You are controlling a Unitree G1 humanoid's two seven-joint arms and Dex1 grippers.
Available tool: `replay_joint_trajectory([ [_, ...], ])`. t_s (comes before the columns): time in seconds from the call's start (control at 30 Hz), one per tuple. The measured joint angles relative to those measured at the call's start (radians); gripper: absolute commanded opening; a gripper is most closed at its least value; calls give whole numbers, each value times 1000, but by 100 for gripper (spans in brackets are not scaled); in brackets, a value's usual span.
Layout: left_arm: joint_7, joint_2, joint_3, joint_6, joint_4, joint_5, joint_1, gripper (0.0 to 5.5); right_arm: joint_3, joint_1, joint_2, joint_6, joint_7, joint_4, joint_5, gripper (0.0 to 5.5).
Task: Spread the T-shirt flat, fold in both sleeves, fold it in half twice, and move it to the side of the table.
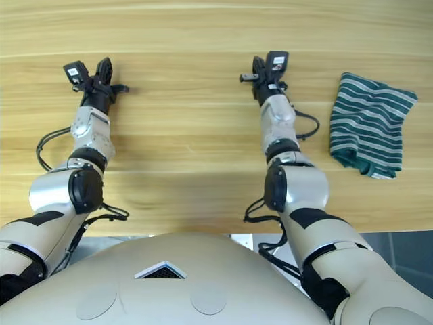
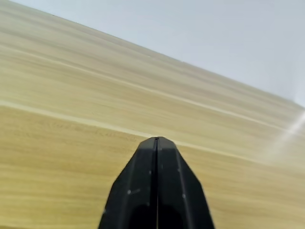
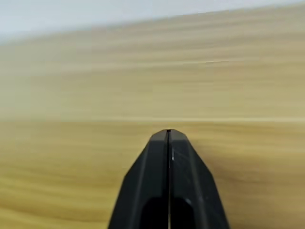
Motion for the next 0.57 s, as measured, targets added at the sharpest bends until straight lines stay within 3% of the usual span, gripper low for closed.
replay_joint_trajectory([
  [0.1,73,10,-16,31,4,61,-17,0,220,-16,-21,17,-335,25,-288,3],
  [0.17,113,14,-17,63,14,98,-29,0,293,-19,-43,57,-476,51,-391,3],
  [0.33,163,23,-7,104,21,132,-38,0,311,-37,-77,155,-572,71,-436,3],
  [0.57,246,33,32,218,22,157,-82,0,266,-42,-97,198,-569,75,-407,3],
])
